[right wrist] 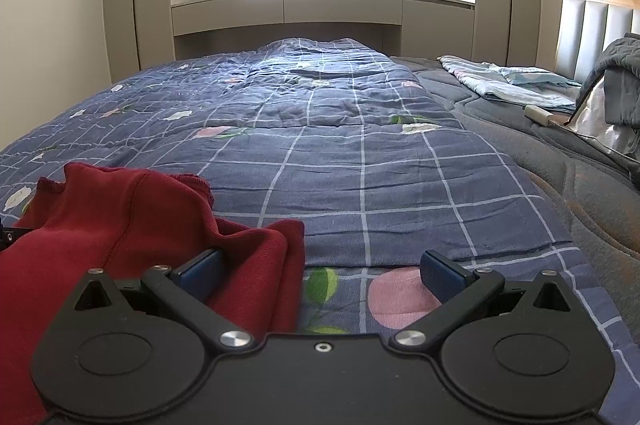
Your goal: Fold small clothes
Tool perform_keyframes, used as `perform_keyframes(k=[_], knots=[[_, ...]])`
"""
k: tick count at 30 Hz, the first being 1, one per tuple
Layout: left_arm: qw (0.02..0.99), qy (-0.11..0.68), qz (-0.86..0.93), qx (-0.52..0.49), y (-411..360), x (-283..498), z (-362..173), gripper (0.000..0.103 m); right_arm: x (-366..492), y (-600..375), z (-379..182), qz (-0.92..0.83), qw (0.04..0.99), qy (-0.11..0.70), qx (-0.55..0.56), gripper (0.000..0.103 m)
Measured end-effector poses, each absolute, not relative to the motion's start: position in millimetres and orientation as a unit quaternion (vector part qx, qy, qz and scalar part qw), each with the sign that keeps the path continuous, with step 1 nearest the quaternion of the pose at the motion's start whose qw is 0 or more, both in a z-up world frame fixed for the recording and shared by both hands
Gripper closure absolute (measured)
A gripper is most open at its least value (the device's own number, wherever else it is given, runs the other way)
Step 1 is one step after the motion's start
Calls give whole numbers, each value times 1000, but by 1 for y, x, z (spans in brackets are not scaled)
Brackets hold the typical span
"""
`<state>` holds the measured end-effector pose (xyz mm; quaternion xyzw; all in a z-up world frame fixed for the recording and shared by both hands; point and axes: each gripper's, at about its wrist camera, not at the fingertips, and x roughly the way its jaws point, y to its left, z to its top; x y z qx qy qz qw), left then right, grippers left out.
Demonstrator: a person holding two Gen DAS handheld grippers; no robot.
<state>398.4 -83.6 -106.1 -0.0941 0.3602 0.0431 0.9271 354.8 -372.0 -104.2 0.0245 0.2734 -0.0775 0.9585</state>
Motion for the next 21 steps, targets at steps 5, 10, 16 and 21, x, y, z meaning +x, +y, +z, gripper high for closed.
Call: perform_keyframes(k=[5, 10, 16, 21], knots=[[927, 360, 43, -94, -84, 398, -106, 0, 355, -372, -104, -78, 958, 273, 25, 1], [927, 360, 43, -94, -84, 398, -106, 0, 354, -372, -104, -78, 959, 272, 24, 1], [927, 360, 43, -94, -84, 398, -106, 0, 353, -371, -103, -79, 959, 270, 22, 1], [927, 359, 43, -94, -84, 398, -106, 0, 353, -370, -104, -80, 960, 268, 21, 1]])
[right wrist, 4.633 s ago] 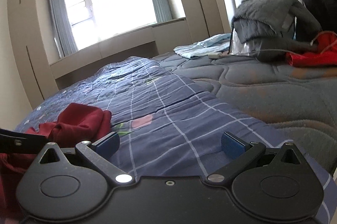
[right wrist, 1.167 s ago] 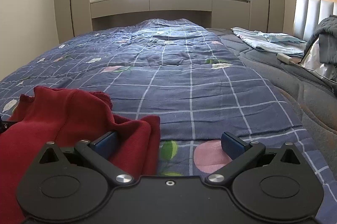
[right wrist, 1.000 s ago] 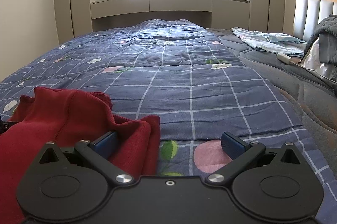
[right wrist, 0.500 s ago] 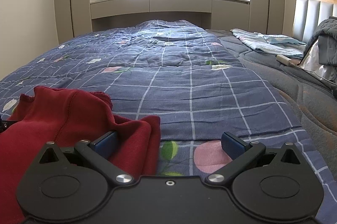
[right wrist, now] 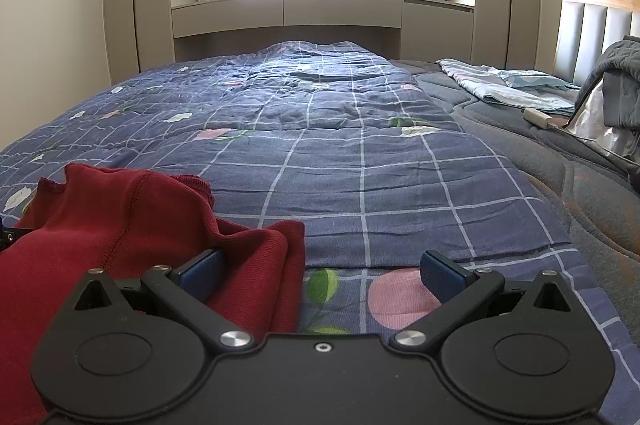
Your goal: Fold small clothes
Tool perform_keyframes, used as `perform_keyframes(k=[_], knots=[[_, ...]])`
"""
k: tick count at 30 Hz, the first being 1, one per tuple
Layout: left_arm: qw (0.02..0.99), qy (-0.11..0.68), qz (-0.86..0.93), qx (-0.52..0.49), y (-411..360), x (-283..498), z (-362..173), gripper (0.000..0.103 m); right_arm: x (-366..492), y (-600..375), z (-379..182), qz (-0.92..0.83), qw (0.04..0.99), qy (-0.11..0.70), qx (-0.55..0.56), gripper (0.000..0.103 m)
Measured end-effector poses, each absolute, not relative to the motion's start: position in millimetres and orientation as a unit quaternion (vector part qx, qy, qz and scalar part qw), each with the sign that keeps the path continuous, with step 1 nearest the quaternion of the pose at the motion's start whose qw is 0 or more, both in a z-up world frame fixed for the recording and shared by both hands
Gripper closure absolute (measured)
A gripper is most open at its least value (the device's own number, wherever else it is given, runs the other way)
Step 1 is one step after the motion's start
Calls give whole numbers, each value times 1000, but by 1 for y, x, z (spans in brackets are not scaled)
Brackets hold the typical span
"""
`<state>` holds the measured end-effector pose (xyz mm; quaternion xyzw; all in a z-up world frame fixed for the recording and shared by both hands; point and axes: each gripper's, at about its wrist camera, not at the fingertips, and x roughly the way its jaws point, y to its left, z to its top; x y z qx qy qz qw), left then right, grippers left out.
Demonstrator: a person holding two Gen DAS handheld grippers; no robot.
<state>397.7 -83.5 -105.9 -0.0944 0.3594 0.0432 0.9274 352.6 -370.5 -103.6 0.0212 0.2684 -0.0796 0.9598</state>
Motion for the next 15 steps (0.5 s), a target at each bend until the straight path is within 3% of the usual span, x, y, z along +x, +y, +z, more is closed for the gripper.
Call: perform_keyframes(k=[8, 11, 15], knots=[[915, 368, -15, -165, -57, 396, -95, 0, 347, -372, -99, -77, 964, 254, 27, 1], [916, 339, -55, -207, -40, 378, -79, 0, 331, -373, -88, -76, 967, 237, 56, 1], [920, 323, -126, -184, -42, 356, -67, 0, 305, -366, -81, -66, 966, 228, 98, 0]])
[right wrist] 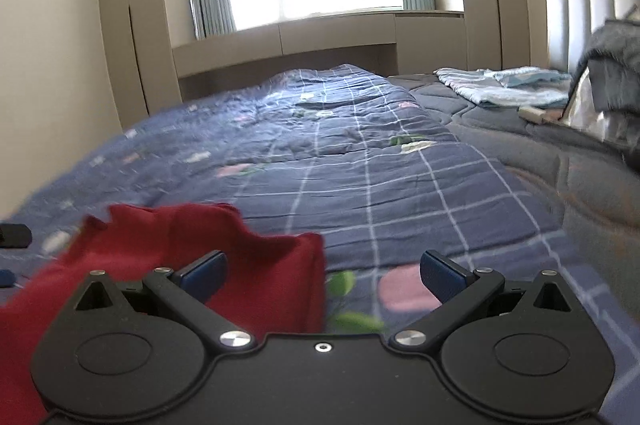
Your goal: Fold small clothes
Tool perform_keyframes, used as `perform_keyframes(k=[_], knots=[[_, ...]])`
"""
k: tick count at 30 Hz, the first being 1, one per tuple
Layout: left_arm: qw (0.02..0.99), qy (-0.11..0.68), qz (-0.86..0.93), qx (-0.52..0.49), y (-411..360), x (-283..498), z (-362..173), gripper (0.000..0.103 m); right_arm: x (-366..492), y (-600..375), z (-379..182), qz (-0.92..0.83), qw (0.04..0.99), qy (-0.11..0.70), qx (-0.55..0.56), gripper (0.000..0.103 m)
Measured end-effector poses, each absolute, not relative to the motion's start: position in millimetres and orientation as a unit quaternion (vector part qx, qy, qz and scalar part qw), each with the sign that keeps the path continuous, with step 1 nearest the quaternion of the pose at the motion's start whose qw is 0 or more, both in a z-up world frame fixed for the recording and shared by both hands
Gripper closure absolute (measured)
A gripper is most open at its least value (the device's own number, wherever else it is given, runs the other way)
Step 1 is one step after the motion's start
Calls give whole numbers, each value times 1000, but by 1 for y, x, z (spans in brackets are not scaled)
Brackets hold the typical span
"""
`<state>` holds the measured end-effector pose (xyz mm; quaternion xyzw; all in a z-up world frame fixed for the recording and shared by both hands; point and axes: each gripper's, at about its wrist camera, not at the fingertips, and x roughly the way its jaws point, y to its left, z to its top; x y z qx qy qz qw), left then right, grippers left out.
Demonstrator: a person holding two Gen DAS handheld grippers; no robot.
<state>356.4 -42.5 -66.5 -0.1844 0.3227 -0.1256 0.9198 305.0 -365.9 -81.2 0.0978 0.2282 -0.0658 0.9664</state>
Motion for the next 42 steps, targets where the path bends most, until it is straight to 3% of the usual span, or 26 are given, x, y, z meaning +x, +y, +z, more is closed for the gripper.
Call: perform_keyframes(k=[5, 9, 23, 42], knots=[[918, 359, -128, -107, -64, 349, -87, 0, 297, -350, -90, -46, 958, 264, 107, 1], [903, 378, -124, -164, -56, 353, -100, 0, 299, -353, -96, -46, 953, 275, 120, 1], [911, 370, -113, -142, -63, 346, -101, 0, 297, -358, -103, -37, 952, 272, 136, 0], [863, 429, -190, -186, -31, 370, -99, 0, 296, -359, -103, -34, 952, 269, 142, 0]])
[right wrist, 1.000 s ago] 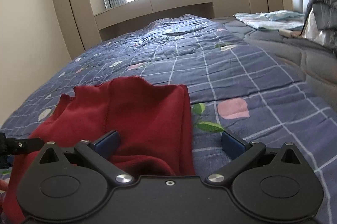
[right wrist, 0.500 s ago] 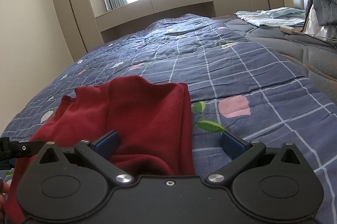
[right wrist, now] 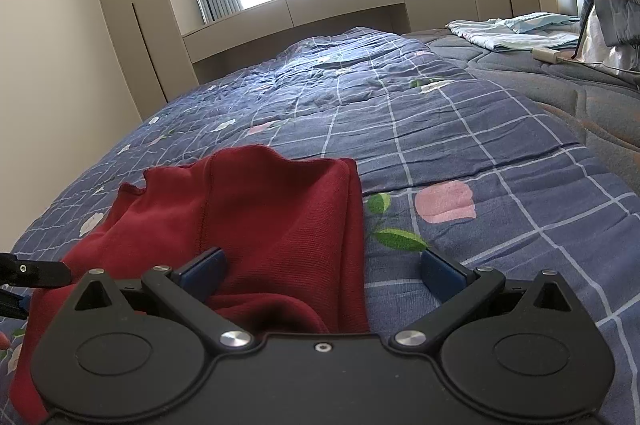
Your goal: Fold small clothes
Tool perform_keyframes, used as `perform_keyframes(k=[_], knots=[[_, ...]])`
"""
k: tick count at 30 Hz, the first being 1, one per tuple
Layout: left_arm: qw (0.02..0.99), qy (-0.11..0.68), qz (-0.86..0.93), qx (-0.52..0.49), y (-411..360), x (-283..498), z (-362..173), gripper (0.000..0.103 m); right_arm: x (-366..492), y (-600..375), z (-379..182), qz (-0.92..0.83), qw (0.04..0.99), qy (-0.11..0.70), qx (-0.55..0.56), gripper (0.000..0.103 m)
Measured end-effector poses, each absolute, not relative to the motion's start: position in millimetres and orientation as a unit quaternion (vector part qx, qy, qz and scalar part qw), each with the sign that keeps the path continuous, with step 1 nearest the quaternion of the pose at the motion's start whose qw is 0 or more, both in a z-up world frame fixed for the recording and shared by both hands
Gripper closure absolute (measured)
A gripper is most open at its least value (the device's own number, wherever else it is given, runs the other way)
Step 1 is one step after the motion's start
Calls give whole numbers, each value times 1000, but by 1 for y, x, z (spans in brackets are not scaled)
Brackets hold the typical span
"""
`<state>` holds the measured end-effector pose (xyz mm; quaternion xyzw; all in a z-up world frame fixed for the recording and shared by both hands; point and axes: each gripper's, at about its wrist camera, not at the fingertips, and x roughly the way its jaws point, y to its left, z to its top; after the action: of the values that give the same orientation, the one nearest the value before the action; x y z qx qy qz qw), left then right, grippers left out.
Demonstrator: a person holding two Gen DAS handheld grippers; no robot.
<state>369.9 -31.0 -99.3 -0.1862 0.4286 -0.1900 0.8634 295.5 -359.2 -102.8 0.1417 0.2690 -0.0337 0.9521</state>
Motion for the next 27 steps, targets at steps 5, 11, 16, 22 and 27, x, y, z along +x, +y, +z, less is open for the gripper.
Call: perform_keyframes(k=[5, 11, 16, 22, 27], knots=[[869, 423, -184, -180, -36, 368, -99, 0, 293, -364, -103, -21, 952, 260, 159, 0], [857, 425, -217, -194, -37, 367, -97, 0, 291, -368, -103, 0, 952, 250, 179, 0], [852, 427, -232, -196, -39, 365, -98, 1, 288, -370, -103, 13, 951, 242, 193, 9], [846, 434, -219, -218, -37, 367, -99, 1, 286, -378, -106, 34, 944, 239, 225, 41], [855, 443, -200, -180, -51, 365, -92, 1, 286, -378, -106, 32, 943, 239, 229, 48]])
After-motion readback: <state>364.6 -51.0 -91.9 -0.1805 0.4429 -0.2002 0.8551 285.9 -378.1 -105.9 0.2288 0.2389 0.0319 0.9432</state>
